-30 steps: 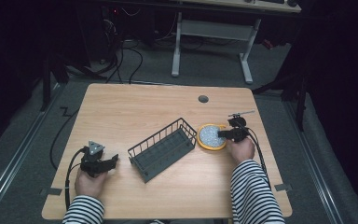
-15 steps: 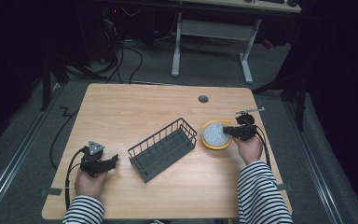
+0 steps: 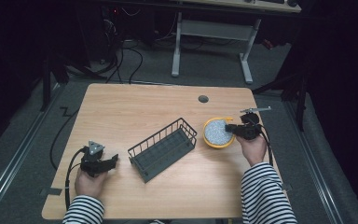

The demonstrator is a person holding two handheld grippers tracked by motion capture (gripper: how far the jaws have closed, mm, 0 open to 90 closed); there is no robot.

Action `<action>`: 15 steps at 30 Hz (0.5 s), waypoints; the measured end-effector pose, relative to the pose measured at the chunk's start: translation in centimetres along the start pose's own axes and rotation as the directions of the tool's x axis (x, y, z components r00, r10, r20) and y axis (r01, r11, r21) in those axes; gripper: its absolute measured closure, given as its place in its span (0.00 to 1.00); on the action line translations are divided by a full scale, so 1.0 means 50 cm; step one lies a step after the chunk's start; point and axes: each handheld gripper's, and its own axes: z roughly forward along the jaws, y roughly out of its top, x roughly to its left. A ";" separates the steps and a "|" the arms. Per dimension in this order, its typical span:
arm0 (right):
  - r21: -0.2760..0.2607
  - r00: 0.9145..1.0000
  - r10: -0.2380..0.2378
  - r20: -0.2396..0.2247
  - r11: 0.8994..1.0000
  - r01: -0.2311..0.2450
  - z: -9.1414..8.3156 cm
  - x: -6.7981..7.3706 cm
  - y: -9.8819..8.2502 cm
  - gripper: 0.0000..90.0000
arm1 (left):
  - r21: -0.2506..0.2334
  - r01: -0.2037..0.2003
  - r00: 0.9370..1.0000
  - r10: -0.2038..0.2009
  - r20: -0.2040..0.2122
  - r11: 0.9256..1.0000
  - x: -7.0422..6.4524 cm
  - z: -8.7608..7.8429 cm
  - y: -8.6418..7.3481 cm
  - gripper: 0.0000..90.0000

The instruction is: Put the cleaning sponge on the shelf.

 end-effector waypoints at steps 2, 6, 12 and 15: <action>0.004 1.000 0.001 -0.001 1.000 -0.001 -0.002 0.000 0.004 0.89 | -0.001 0.004 1.000 -0.004 0.003 1.000 0.001 0.000 0.000 0.36; -0.024 1.000 -0.020 0.008 1.000 0.021 -0.033 0.011 0.015 0.89 | 0.002 -0.004 1.000 0.004 -0.008 1.000 -0.003 -0.001 -0.001 0.35; -0.035 1.000 -0.028 0.003 0.999 0.029 -0.056 0.017 0.024 0.89 | 0.002 -0.003 1.000 0.003 -0.005 1.000 -0.003 -0.001 -0.001 0.35; -0.050 0.999 -0.038 -0.004 0.998 0.038 -0.066 0.021 0.035 0.89 | 0.001 -0.001 1.000 0.001 -0.003 1.000 -0.002 -0.001 -0.001 0.35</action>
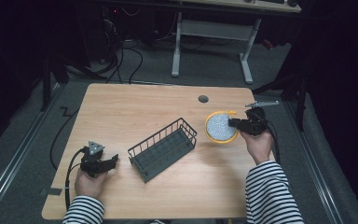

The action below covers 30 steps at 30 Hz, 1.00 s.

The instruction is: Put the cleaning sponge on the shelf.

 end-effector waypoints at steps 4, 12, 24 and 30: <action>-0.026 1.000 -0.010 -0.019 1.000 0.009 -0.012 0.009 0.014 0.89 | 0.002 -0.002 1.000 0.002 -0.001 1.000 0.000 0.000 0.000 0.35; -0.053 0.997 -0.037 -0.069 0.998 0.034 -0.017 0.036 0.035 0.89 | 0.001 -0.002 1.000 0.002 -0.003 1.000 -0.001 0.000 0.000 0.35; -0.082 0.988 -0.090 -0.123 0.993 0.081 -0.019 0.081 0.072 0.89 | 0.001 -0.002 1.000 0.002 -0.003 1.000 -0.001 0.000 0.000 0.35; -0.087 0.983 -0.101 -0.150 0.992 0.089 -0.009 0.102 0.088 0.89 | 0.001 -0.001 1.000 0.001 -0.003 1.000 -0.001 0.000 0.000 0.35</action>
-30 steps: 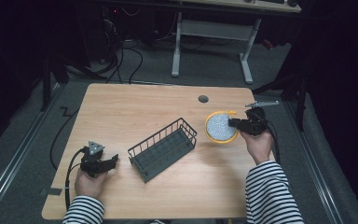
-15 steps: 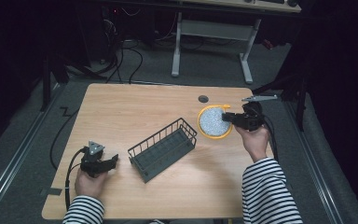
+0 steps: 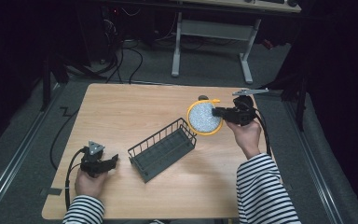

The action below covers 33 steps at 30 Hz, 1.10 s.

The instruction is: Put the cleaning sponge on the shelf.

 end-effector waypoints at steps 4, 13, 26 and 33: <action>0.004 1.000 -0.009 -0.017 1.000 0.009 0.012 0.013 0.008 0.89 | 0.000 0.000 1.000 0.000 0.000 1.000 0.000 0.000 0.000 0.35; 0.006 0.997 -0.049 -0.065 0.999 0.050 0.054 0.054 0.025 0.89 | 0.000 0.000 1.000 0.000 0.000 1.000 0.000 0.000 0.000 0.35; 0.044 0.991 -0.077 -0.111 0.996 0.083 0.118 0.093 0.032 0.89 | 0.001 0.000 1.000 0.000 0.001 1.000 0.000 0.000 0.000 0.35; 0.070 0.989 -0.076 -0.131 0.994 0.086 0.156 0.105 0.026 0.89 | 0.000 0.000 1.000 0.000 0.000 1.000 0.000 0.000 0.000 0.35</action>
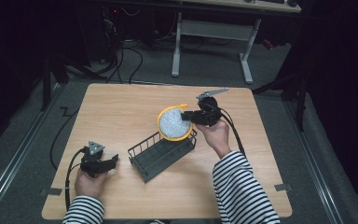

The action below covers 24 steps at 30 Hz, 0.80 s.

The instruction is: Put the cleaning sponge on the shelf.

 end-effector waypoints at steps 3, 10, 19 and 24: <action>0.010 1.000 0.005 -0.007 1.000 -0.005 0.013 0.003 -0.003 0.89 | 0.000 0.000 1.000 0.000 0.000 1.000 0.000 0.000 0.000 0.35; 0.038 1.000 -0.003 -0.008 0.999 0.003 0.037 0.009 -0.010 0.88 | 0.001 0.001 1.000 -0.001 0.002 1.000 0.001 0.000 0.000 0.35; 0.086 0.999 -0.034 0.008 0.996 0.034 0.062 0.009 -0.032 0.87 | 0.000 0.000 1.000 0.000 0.000 1.000 0.000 0.000 0.000 0.35; 0.104 0.999 -0.052 0.016 0.993 0.050 0.061 0.008 -0.038 0.88 | -0.001 0.000 1.000 0.000 0.000 1.000 0.000 0.000 0.000 0.35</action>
